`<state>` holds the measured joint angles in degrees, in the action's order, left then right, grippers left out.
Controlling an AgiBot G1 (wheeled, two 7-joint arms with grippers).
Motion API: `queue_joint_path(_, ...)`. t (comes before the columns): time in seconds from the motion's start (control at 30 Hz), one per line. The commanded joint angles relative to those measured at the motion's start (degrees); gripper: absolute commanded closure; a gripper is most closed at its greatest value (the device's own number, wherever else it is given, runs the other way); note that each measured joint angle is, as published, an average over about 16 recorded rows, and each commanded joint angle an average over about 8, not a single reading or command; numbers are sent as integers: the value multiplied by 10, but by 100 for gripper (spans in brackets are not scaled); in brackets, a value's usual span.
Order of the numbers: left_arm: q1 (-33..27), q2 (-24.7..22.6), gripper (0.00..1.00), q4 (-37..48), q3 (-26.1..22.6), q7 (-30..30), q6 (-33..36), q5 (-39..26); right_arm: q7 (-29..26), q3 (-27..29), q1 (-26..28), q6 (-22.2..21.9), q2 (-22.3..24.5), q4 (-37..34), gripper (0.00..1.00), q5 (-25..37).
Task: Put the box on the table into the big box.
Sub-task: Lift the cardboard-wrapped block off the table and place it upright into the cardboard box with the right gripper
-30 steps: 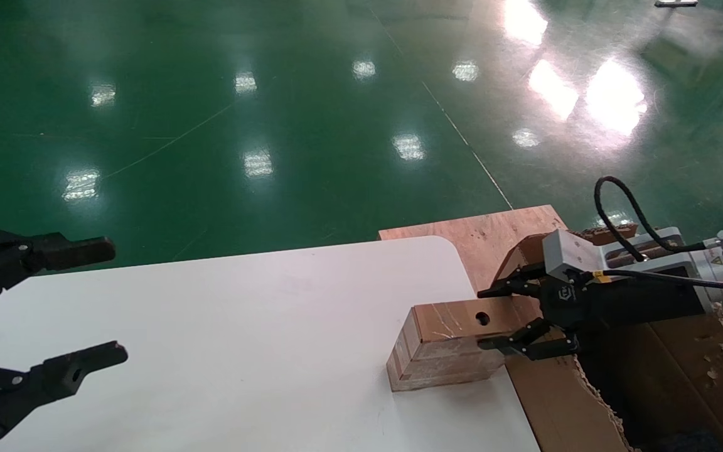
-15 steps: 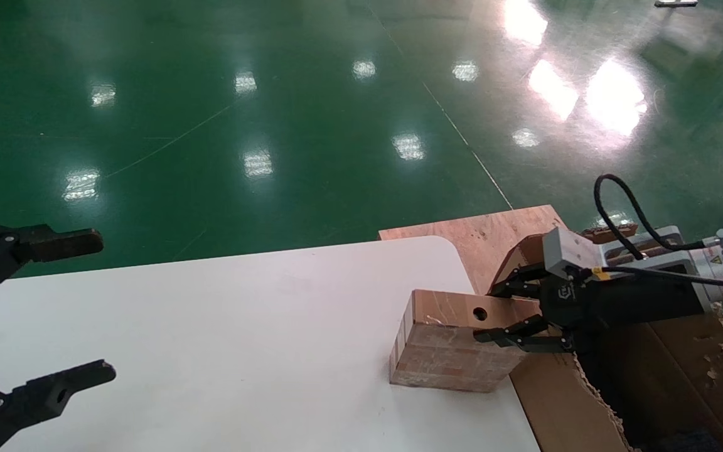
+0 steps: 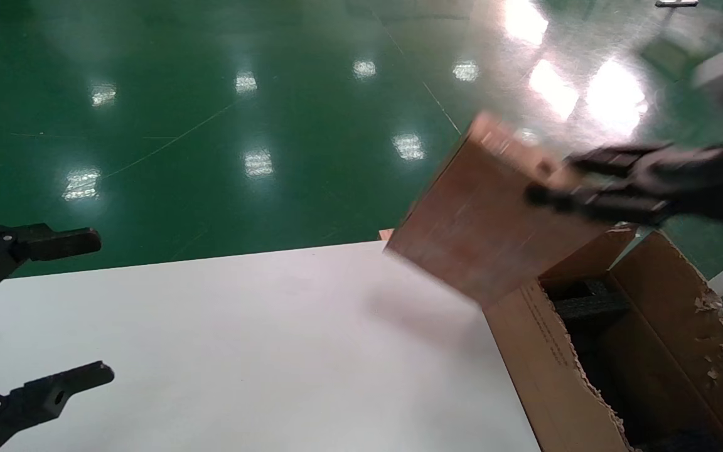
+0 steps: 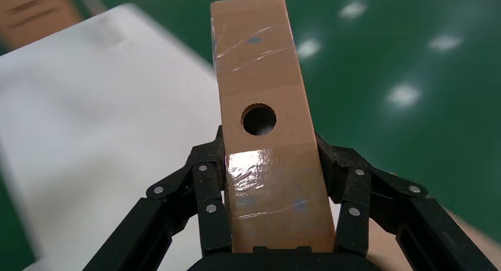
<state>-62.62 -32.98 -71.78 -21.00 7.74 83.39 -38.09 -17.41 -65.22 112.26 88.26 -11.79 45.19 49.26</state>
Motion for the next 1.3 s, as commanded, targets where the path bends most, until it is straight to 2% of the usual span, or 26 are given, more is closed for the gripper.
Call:
queue_joint_path(0.03,0,0,0,0,0,0,0,0,-29,12,37,-8,27,23,100,9)
queue_joint_path(0.23,0,0,0,0,0,0,0,0,-130,61,110,-33,129,129,100,93)
queue_joint_path(0.37,0,0,0,0,0,0,0,0,-193,75,123,-46,199,196,100,144)
queue_joint_path(0.47,0,0,0,0,0,0,0,0,-227,64,122,-62,243,230,100,162)
queue_joint_path(0.57,0,0,0,0,0,0,0,0,-246,26,121,-90,280,252,100,161)
queue_joint_path(0.7,0,0,0,0,0,0,0,0,-252,-56,131,-146,321,272,100,145)
queue_joint_path(1.0,0,0,0,0,0,0,0,0,-210,-250,196,-286,388,295,100,103)
queue_joint_path(1.13,0,0,0,0,0,0,0,0,-187,-307,223,-321,402,293,100,94)
queue_joint_path(1.3,0,0,0,0,0,0,0,0,-166,-348,241,-342,412,285,100,92)
